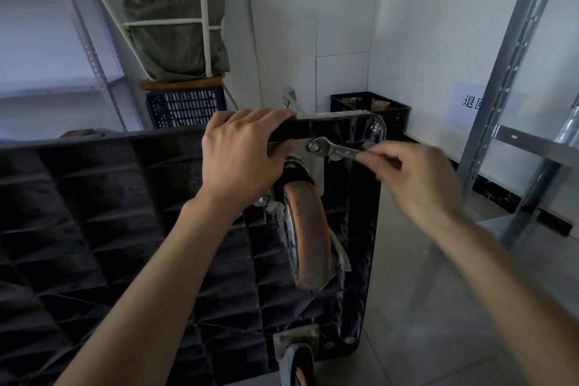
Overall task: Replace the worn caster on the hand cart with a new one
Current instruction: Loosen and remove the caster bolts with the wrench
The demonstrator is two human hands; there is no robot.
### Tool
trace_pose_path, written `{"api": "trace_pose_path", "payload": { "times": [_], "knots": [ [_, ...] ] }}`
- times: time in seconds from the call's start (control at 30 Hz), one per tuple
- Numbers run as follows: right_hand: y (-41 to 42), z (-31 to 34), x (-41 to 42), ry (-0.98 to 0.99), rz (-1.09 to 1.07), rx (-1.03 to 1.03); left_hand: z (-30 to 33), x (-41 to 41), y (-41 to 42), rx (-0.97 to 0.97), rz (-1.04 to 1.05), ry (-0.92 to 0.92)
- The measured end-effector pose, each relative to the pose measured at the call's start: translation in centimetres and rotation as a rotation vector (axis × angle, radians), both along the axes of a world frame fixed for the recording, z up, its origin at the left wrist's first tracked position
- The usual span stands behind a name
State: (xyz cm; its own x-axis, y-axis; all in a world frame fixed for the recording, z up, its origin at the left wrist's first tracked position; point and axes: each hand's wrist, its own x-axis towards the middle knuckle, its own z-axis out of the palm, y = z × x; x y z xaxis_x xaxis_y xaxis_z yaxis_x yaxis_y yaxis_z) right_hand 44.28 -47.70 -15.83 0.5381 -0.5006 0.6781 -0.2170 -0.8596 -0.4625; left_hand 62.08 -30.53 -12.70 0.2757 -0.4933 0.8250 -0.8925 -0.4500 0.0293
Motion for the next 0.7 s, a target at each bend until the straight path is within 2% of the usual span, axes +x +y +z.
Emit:
{"api": "trace_pose_path", "payload": {
  "times": [0.2,0.37,0.5,0.7],
  "knots": [
    [-0.9,7.1,-0.5,0.245,-0.011,-0.469,0.0,-0.1,0.0,0.000,0.001,-0.001],
    [0.1,10.6,-0.1,0.301,0.023,-0.776,0.1,-0.2,0.1,0.009,0.004,0.009],
    [0.3,11.3,0.0,0.344,0.046,-0.804,0.2,-0.3,0.2,0.016,0.005,0.017],
    [-0.6,10.1,-0.5,0.346,0.100,-0.726,0.2,-0.2,0.2,0.023,0.000,0.010]
  ]
}}
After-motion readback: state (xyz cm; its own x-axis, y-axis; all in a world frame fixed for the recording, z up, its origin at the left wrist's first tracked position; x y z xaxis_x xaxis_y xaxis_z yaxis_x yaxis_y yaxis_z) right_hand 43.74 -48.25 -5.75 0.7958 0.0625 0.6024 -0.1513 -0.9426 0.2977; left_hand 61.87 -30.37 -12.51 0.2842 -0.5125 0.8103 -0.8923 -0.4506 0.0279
